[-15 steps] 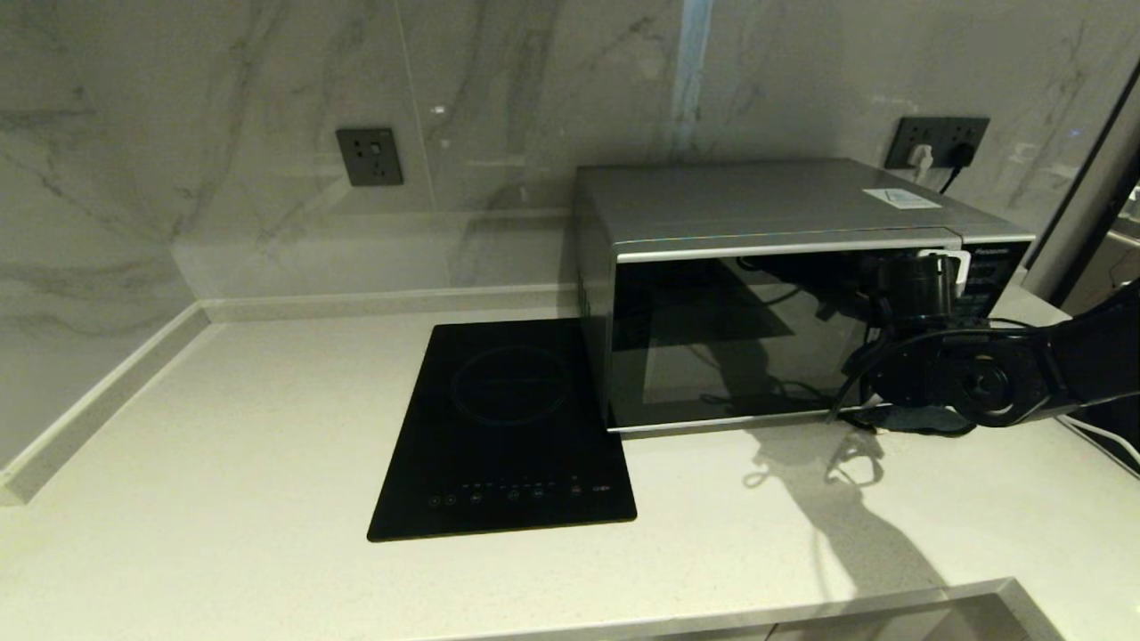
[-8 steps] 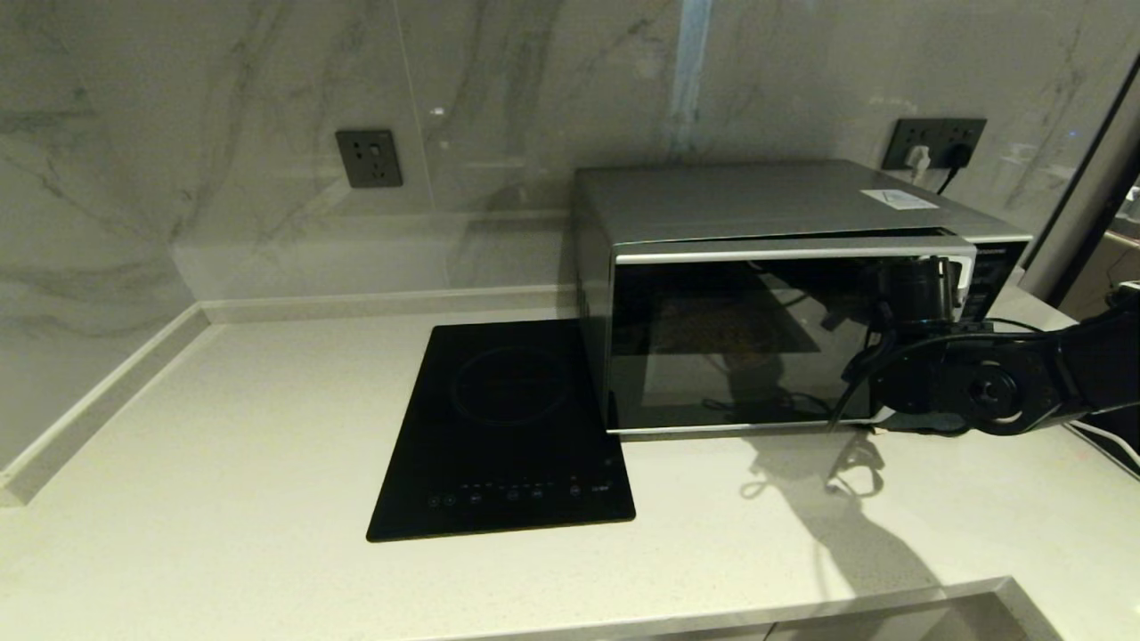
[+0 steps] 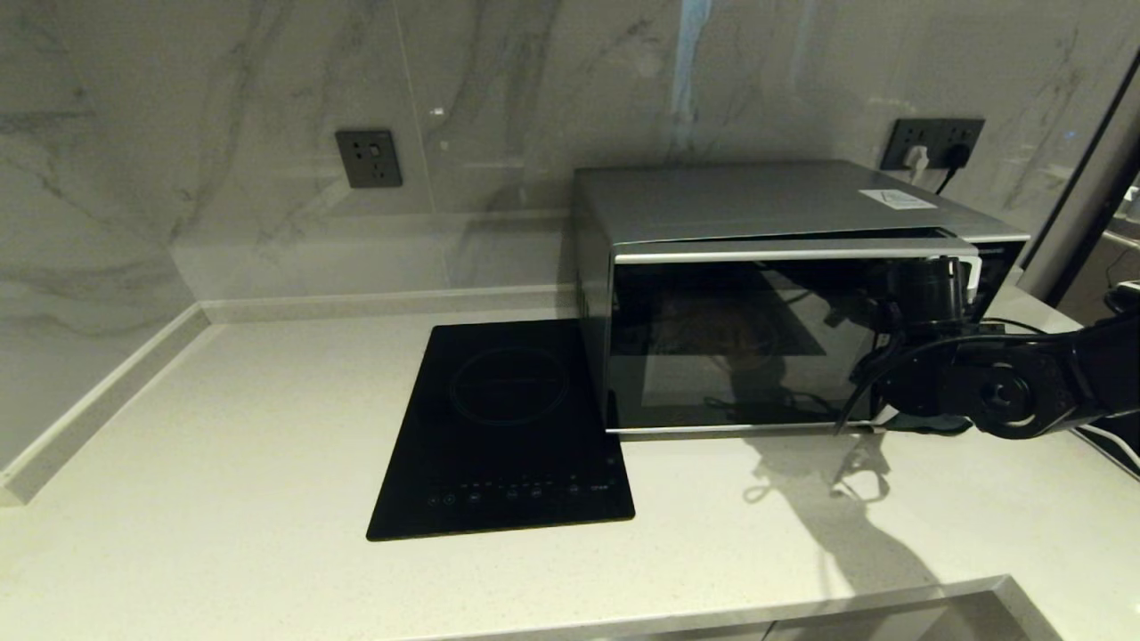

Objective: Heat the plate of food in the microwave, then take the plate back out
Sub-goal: Open the microwave oven

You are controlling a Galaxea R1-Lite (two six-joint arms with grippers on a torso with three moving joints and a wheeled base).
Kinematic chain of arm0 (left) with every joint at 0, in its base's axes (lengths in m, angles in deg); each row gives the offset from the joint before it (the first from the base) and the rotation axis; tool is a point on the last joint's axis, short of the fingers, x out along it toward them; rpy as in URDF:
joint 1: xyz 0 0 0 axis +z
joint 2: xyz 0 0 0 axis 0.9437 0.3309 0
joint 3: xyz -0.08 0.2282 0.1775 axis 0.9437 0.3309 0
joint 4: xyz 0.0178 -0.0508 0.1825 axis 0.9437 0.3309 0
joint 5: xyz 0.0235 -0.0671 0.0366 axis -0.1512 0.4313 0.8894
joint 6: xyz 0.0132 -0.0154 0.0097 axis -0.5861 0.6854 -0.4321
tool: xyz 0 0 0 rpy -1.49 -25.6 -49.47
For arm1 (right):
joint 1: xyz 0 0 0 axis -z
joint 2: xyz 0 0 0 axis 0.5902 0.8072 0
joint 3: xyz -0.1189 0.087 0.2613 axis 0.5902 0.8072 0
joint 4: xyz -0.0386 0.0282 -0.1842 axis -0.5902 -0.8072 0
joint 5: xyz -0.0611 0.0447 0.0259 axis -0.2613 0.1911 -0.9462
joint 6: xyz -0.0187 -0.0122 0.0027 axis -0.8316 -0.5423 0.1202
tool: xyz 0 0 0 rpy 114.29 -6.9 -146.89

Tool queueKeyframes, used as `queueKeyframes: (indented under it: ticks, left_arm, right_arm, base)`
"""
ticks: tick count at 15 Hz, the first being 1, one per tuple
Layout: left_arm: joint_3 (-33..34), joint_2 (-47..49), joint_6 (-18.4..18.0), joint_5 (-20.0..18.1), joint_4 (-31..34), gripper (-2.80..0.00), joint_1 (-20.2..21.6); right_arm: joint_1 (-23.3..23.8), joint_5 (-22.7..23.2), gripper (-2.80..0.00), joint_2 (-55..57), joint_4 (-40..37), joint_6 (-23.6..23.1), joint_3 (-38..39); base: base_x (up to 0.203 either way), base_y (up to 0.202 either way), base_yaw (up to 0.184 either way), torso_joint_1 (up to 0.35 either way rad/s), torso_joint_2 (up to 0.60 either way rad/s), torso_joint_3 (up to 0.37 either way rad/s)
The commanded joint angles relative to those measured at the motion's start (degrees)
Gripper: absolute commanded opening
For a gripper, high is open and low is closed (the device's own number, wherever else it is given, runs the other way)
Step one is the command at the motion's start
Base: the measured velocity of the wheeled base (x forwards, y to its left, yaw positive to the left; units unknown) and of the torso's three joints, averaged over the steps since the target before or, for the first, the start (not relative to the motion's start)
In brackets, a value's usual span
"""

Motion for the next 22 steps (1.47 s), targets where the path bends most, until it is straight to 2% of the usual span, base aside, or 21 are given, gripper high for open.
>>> queueKeyframes:
  ticks: [1,5,9,14,15,16,19,22]
  left_arm:
    - [0.0,0.09,0.06,0.03,0.0,-2.8,0.01]
    - [0.0,0.09,0.06,0.03,0.0,-2.8,0.01]
    - [0.0,0.09,0.06,0.03,0.0,-2.8,0.01]
    - [0.0,0.09,0.06,0.03,0.0,-2.8,0.01]
    - [0.0,0.09,0.06,0.03,0.0,-2.8,0.01]
    - [0.0,0.09,0.06,0.03,0.0,-2.8,0.01]
    - [0.0,0.09,0.06,0.07,0.0,-2.8,0.01]
    - [0.0,0.09,0.06,0.03,0.0,-2.8,0.01]
  right_arm:
    - [-0.1,-0.13,0.0,-0.98,0.27,-0.12,0.61]
    - [-1.04,-0.04,0.0,-3.83,0.27,-0.01,2.0]
    - [-5.56,2.38,0.0,-7.35,0.1,0.08,3.0]
    - [-11.69,2.03,0.0,-13.4,-0.01,0.1,7.73]
    - [-12.07,1.23,-0.54,-15.58,-0.17,-0.16,8.8]
    - [-12.26,0.27,-2.8,-17.71,-0.51,-0.41,9.62]
    - [-12.05,-1.54,-2.8,-24.39,-2.83,-1.97,9.85]
    - [-11.69,-1.88,-2.8,-29.49,-4.09,-6.03,8.0]
  base:
    - [0.0,0.0,0.0,0.0,0.0,0.0]
    - [0.0,0.0,0.0,0.0,0.0,0.0]
    - [0.0,0.0,0.0,0.0,0.0,0.0]
    - [0.0,0.0,0.0,0.0,0.0,0.0]
    - [0.0,0.0,0.0,0.0,0.0,0.0]
    - [0.0,0.0,0.0,0.0,0.0,0.0]
    - [0.0,0.0,0.0,0.0,0.0,0.0]
    - [0.0,0.0,0.0,0.0,0.0,0.0]
